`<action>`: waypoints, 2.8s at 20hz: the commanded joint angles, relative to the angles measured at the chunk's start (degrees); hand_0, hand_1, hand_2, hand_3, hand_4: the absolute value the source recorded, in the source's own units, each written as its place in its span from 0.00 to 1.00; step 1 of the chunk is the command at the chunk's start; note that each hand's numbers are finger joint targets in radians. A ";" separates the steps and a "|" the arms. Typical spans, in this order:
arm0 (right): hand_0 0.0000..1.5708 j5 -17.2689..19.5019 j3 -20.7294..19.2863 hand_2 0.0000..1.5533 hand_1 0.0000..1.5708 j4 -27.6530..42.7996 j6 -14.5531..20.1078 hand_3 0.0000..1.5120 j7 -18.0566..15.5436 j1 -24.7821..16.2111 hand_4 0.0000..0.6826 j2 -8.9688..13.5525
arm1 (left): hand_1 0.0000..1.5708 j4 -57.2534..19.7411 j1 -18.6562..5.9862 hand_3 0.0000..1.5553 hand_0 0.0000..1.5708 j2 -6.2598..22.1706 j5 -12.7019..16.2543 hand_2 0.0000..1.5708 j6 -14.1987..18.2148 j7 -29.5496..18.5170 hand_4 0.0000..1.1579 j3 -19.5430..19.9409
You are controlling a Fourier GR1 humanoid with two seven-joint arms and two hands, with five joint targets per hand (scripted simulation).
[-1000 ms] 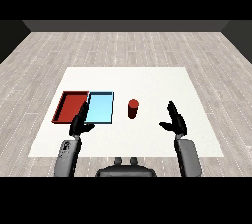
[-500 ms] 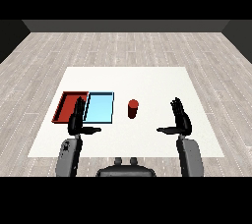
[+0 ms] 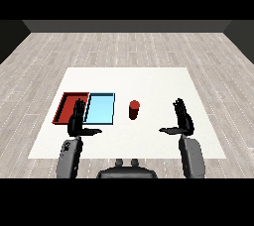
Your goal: Pick the red can and put it in the red box
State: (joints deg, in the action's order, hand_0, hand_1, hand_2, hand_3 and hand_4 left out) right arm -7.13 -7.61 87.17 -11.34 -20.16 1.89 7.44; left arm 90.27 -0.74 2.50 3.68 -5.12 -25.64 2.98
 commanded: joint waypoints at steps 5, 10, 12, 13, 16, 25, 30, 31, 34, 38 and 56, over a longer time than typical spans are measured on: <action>0.00 1.37 0.43 0.00 0.00 -7.40 -0.31 0.00 -3.68 1.92 0.00 -1.44 | 0.00 3.70 2.60 0.00 0.00 0.05 1.56 0.00 -1.39 -0.45 0.00 -0.20; 0.00 2.33 1.94 0.00 0.00 -4.89 3.59 0.00 4.17 7.11 0.00 -2.54 | 0.00 6.50 4.62 0.00 0.00 1.92 3.94 0.00 -3.34 1.12 0.00 1.24; 0.00 2.02 2.87 0.00 0.00 0.51 3.50 0.00 8.10 5.83 0.00 -2.11 | 0.00 3.80 5.62 0.00 0.00 0.49 2.81 0.00 -2.16 -1.86 0.00 0.79; 0.00 4.77 4.45 0.00 0.00 -6.09 6.67 0.00 2.60 9.20 0.00 -5.90 | 0.00 1.60 0.04 0.00 0.00 -0.24 2.38 0.00 0.09 0.64 0.00 1.06; 0.00 3.48 2.64 0.00 0.00 -12.68 3.71 0.00 0.77 10.44 0.00 -3.64 | 0.00 2.29 3.94 0.00 0.00 -0.29 1.80 0.00 -2.05 -2.98 0.00 -0.34; 0.00 -0.45 6.11 0.00 0.00 -12.81 6.39 0.00 4.56 11.19 0.00 -7.32 | 0.00 2.11 3.20 0.00 0.00 -0.82 1.00 0.00 -0.02 -2.11 0.00 -0.13; 0.00 -3.22 9.82 0.00 0.00 -17.57 10.42 0.00 1.47 12.75 0.00 -7.38 | 0.00 3.85 2.50 0.00 0.00 -0.52 2.41 0.00 0.27 0.80 0.00 0.64; 0.00 -1.20 5.89 0.00 0.00 -26.30 7.40 0.00 -3.68 16.10 0.00 -7.39 | 0.00 1.44 -2.41 0.00 0.00 -0.97 1.06 0.00 2.87 1.64 0.00 1.03; 0.00 -4.01 2.69 0.00 0.00 -26.94 3.45 0.00 -1.39 19.05 0.00 -4.64 | 0.00 2.56 1.75 0.00 0.00 -0.87 2.33 0.00 0.74 0.34 0.00 0.08; 0.00 -6.62 8.03 0.00 0.00 -24.48 9.31 0.00 2.07 19.64 0.00 -7.41 | 0.00 -0.90 -1.12 0.00 0.00 0.24 2.83 0.00 -0.05 -1.27 0.00 1.67; 0.00 -16.04 17.59 0.00 0.00 -40.24 12.54 0.00 -10.27 23.51 0.00 -7.44 | 0.00 6.68 3.40 0.00 0.00 1.28 5.98 0.00 -3.30 1.67 0.00 1.62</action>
State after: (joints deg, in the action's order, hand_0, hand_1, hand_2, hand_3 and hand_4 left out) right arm -22.25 8.27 48.22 0.38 -28.92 25.82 0.01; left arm 93.65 1.49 3.44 8.36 -7.50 -25.92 4.60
